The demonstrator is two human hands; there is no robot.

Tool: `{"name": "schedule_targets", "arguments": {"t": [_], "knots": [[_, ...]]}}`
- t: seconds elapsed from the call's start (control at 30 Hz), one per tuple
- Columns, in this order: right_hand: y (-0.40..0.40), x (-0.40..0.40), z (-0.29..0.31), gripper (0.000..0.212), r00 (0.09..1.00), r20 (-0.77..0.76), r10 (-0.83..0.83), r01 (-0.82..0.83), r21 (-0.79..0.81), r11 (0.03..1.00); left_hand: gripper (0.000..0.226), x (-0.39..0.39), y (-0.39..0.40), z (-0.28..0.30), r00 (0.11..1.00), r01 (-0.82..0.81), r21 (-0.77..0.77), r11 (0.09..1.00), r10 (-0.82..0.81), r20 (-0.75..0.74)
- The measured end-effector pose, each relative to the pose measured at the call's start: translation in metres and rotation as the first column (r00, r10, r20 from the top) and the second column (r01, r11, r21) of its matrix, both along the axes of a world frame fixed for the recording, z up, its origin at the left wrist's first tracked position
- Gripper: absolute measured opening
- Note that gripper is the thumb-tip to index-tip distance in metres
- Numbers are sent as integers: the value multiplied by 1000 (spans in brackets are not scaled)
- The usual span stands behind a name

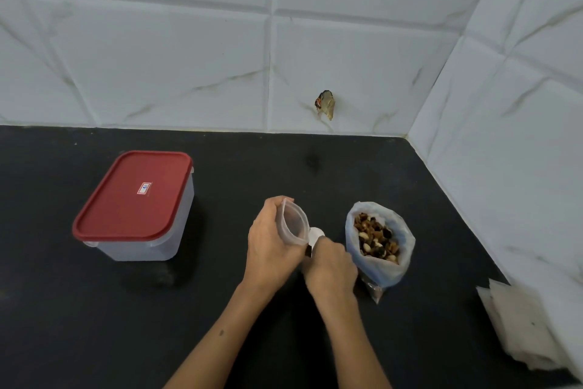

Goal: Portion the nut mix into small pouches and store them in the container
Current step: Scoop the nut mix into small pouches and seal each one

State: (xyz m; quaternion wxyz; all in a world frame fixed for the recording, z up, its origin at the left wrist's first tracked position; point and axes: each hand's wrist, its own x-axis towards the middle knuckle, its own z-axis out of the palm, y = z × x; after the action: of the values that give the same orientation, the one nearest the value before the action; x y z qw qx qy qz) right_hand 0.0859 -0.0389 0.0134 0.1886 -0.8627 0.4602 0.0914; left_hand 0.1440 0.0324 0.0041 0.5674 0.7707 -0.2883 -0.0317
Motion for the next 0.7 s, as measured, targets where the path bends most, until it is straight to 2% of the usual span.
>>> {"name": "schedule_targets", "arguments": {"t": [0.17,0.27,0.37,0.43,0.53,0.7], "knots": [[11,-3,-1,34,996,83,-10,12,-15,1000,52,-3,6,0,999,-1,-8,1000,1,-49],[-1,-17,20,24,971,237,-3,-1,14,1000,48,-6,6,1,997,-17,-17,1000,15,-71],[-20,-38,42,13,866,497,-57,70,-7,998,47,-12,-1,-1,996,-15,-18,1000,14,-85],[-37,-54,51,11,799,588,-126,186,-43,982,48,-17,-7,-4,995,11,-15,1000,-13,-96],[-61,-74,49,18,799,542,-261,338,-46,940,49,-25,-21,-6,989,86,18,996,-83,-123],[-85,-88,35,33,870,358,-339,382,-55,923,45,-36,-45,-12,975,155,53,986,-144,-167]]}}
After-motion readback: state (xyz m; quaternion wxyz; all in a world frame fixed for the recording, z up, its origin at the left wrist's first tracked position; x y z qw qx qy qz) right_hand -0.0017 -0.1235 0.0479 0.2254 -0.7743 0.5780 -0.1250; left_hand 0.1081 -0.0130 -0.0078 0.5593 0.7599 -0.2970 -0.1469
